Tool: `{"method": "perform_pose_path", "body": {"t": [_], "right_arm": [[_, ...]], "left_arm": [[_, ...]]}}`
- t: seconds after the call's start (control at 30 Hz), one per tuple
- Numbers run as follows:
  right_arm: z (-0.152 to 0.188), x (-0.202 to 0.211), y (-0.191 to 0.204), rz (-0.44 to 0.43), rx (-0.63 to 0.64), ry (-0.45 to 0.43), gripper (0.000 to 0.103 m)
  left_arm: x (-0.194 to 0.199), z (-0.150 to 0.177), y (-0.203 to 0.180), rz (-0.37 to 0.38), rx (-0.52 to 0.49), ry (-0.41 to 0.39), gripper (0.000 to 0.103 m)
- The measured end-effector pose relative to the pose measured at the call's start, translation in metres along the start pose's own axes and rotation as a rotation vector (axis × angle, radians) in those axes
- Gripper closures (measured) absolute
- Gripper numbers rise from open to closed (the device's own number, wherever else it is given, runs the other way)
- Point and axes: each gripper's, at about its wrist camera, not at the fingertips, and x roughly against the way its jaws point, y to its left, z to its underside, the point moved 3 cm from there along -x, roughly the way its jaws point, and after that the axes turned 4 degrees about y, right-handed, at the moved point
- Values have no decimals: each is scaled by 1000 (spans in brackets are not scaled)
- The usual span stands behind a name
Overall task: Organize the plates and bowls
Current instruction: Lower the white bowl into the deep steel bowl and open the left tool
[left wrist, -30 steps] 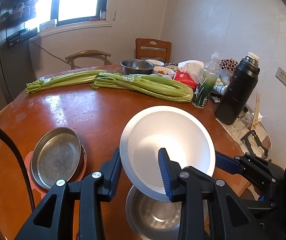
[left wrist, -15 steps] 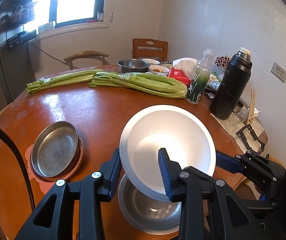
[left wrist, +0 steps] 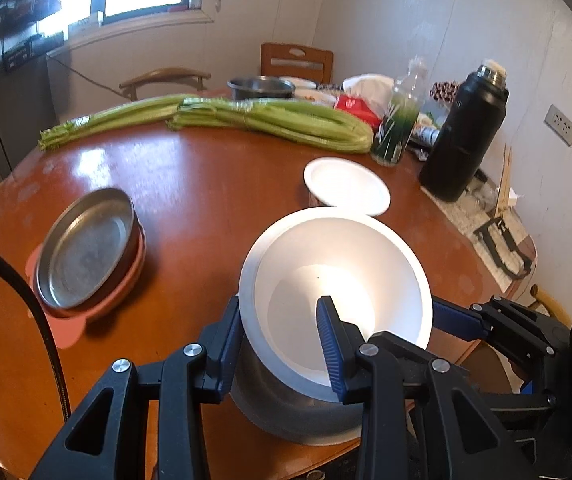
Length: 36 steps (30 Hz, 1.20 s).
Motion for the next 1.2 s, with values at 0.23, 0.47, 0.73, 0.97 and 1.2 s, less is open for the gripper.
{"method": "perform_pose_path", "body": {"t": [0.23, 0.47, 0.73, 0.97, 1.2], "right_arm": [[17, -10, -4, -4, -12, 51, 58], [25, -18, -5, -2, -9, 84, 58], [27, -24, -3, 26, 13, 99, 59], [29, -30, -4, 36, 19, 119, 58], [28, -32, -7, 34, 7, 126, 58]], "left_arm": [[-15, 11, -2, -3, -10, 41, 67], [-23, 17, -3, -22, -26, 71, 67], [-30, 19, -3, -32, -35, 92, 67], [-36, 20, -2, -36, -40, 108, 67], [-39, 19, 1, -31, -31, 113, 67]]}}
